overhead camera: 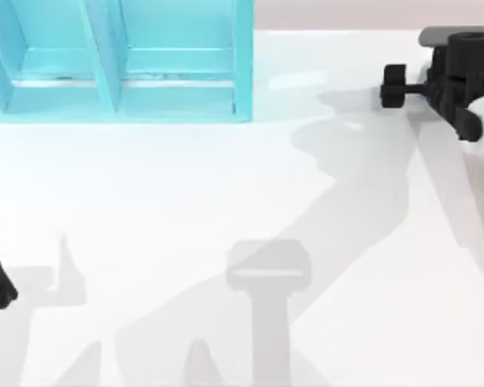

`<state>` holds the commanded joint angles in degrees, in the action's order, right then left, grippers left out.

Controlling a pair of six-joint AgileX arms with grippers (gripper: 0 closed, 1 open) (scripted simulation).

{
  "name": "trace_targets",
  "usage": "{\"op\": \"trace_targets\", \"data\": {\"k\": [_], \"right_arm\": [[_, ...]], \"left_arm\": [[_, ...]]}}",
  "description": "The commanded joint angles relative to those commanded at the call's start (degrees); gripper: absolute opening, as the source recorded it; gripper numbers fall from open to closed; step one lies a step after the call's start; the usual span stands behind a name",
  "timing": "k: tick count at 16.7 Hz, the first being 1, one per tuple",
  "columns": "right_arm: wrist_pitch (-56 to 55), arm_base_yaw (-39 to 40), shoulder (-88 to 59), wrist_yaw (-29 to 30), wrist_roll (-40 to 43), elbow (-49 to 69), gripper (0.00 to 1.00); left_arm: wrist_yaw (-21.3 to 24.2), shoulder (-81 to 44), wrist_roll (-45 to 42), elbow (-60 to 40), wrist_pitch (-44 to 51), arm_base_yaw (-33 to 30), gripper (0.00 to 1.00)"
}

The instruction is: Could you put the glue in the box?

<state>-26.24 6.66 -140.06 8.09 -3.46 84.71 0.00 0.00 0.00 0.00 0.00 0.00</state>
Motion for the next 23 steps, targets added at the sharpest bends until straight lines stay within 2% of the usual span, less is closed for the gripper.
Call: {"op": "trace_targets", "data": {"k": [11, 23], "right_arm": [[0.0, 0.0, 0.0, 0.0, 0.0, 0.0, 0.02], [2.2, -0.1, 2.1, 0.0, 0.0, 0.7, 0.0]], "left_arm": [[0.0, 0.0, 0.0, 0.0, 0.0, 0.0, 1.0], [0.0, 0.0, 0.0, 0.0, 0.0, 0.0, 1.0]]}}
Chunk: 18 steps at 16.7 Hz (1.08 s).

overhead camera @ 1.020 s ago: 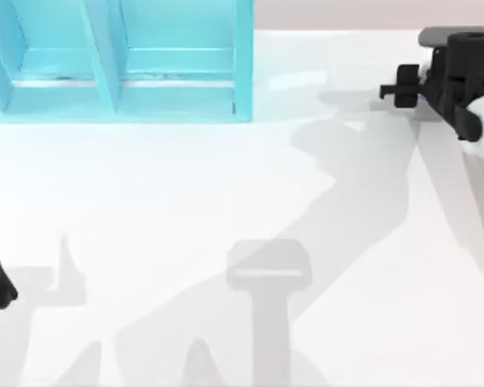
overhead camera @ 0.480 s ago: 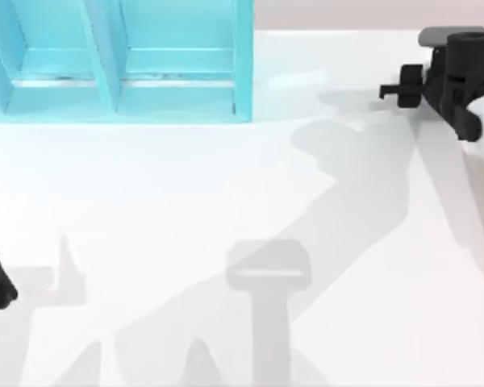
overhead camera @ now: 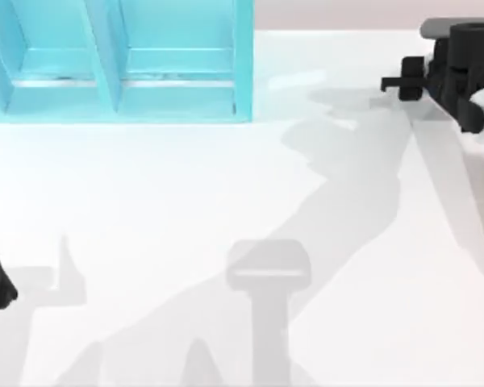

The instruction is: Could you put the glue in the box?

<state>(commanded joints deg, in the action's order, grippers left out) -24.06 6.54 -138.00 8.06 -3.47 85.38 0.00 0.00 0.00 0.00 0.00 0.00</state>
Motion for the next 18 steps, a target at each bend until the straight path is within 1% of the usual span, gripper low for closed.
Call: {"op": "trace_targets", "data": {"k": [9, 15, 18], "right_arm": [[13.1, -0.1, 8.9, -0.1, -0.1, 3.1, 0.0], [14.4, 0.0, 9.9, -0.1, -0.1, 3.8, 0.0], [17.8, -3.1, 11.4, -2.0, 3.4, 4.2, 0.0]], "left_arm": [[0.0, 0.0, 0.0, 0.0, 0.0, 0.0, 1.0], [0.0, 0.0, 0.0, 0.0, 0.0, 0.0, 1.0], [0.0, 0.0, 0.0, 0.0, 0.0, 0.0, 1.0]]}}
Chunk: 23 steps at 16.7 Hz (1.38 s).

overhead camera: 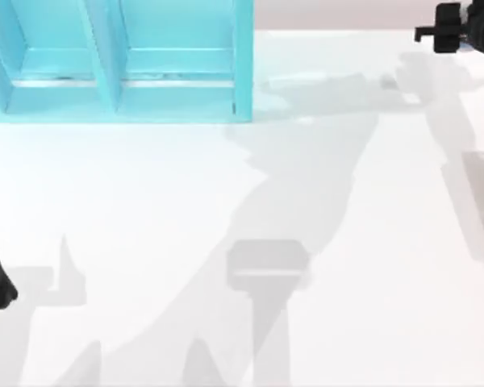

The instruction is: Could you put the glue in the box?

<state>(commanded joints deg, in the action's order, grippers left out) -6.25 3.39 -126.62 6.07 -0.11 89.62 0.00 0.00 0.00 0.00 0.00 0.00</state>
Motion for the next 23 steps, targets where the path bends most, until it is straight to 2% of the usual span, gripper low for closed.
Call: {"op": "trace_targets", "data": {"k": [3, 6, 13, 18, 21, 23], "right_arm": [[8.4, -7.0, 2.9, -5.0, 9.0, 0.9, 0.0], [20.3, -16.3, 6.2, -12.7, 23.2, 1.3, 0.0], [51.7, -39.6, 12.1, -36.4, 67.0, -2.5, 0.0], [69.4, -52.4, 14.6, -52.9, 95.3, -8.8, 0.0], [76.1, -57.4, 15.3, -60.8, 106.5, -12.3, 0.0], [78.4, -59.3, 15.5, -64.4, 111.0, -13.8, 0.0]], "left_arm": [[0.0, 0.0, 0.0, 0.0, 0.0, 0.0, 1.0], [0.0, 0.0, 0.0, 0.0, 0.0, 0.0, 1.0], [0.0, 0.0, 0.0, 0.0, 0.0, 0.0, 1.0], [0.0, 0.0, 0.0, 0.0, 0.0, 0.0, 1.0], [0.0, 0.0, 0.0, 0.0, 0.0, 0.0, 1.0], [0.0, 0.0, 0.0, 0.0, 0.0, 0.0, 1.0]]}}
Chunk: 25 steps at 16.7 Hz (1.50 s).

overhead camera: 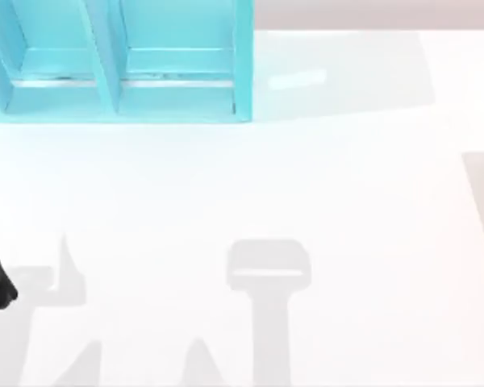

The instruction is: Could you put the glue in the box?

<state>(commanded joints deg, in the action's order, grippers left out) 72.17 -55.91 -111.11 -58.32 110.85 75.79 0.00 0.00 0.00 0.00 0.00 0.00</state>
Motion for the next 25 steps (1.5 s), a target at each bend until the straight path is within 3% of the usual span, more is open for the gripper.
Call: {"op": "trace_targets", "data": {"k": [9, 20, 25], "right_arm": [[-0.1, -0.3, -0.2, -1.8, 1.4, -0.9, 0.0], [-23.3, 7.1, 0.6, -3.4, -14.5, -10.9, 0.0], [-25.1, 7.7, 0.7, -3.6, -15.8, -11.7, 0.0]], "left_arm": [[0.0, 0.0, 0.0, 0.0, 0.0, 0.0, 1.0], [0.0, 0.0, 0.0, 0.0, 0.0, 0.0, 1.0], [0.0, 0.0, 0.0, 0.0, 0.0, 0.0, 1.0]]}}
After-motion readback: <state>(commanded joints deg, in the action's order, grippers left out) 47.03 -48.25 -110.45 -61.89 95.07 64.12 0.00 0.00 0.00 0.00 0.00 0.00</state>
